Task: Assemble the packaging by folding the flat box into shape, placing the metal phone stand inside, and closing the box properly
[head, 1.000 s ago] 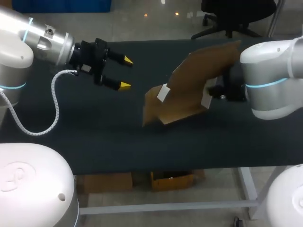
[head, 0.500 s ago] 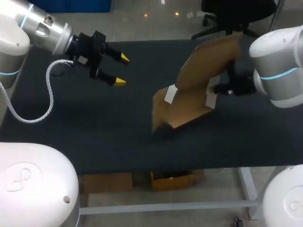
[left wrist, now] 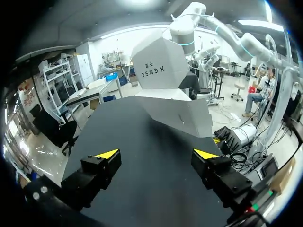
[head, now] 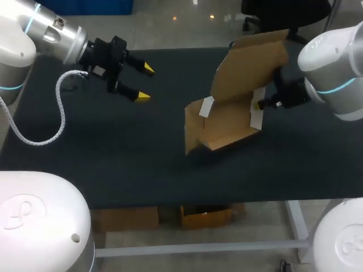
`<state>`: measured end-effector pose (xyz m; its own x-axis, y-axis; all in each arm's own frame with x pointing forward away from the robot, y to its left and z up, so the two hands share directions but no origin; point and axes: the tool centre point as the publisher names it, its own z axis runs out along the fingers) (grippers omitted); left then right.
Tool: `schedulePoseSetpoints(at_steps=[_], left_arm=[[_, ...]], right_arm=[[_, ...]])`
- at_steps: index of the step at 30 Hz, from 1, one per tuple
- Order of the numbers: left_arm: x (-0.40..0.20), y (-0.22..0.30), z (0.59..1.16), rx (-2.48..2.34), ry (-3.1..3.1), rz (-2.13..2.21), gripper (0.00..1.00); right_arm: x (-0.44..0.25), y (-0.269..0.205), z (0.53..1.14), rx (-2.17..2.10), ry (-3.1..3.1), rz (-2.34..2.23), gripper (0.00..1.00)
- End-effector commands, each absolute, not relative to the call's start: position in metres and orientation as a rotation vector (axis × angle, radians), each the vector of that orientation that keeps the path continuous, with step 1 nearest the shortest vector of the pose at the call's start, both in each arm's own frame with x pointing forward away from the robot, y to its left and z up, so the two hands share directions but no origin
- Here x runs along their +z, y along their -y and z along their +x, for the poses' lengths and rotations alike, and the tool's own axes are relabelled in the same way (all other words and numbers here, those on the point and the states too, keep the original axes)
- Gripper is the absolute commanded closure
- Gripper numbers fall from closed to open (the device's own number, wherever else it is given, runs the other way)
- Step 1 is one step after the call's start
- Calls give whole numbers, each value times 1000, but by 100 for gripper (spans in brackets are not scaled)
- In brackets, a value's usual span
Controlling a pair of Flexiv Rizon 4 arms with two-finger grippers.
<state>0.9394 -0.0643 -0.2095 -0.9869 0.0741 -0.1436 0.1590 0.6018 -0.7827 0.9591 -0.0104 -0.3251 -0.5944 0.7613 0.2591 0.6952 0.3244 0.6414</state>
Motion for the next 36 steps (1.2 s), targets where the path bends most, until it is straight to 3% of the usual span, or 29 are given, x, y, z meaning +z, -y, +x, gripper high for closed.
schedulePoseSetpoints(at_steps=[1,12,29,36], left_arm=[[-210,69,934,-1248,-2722,153,0],[-213,66,943,-1164,-2722,121,0],[-216,52,946,-1070,-2712,109,0],[-217,51,947,-1054,-2722,93,0]], right_arm=[[-320,16,958,825,-2628,1477,100],[-308,32,947,693,-2713,1564,100],[-308,29,937,138,-2760,1724,100],[-308,29,936,132,-2771,1725,100]])
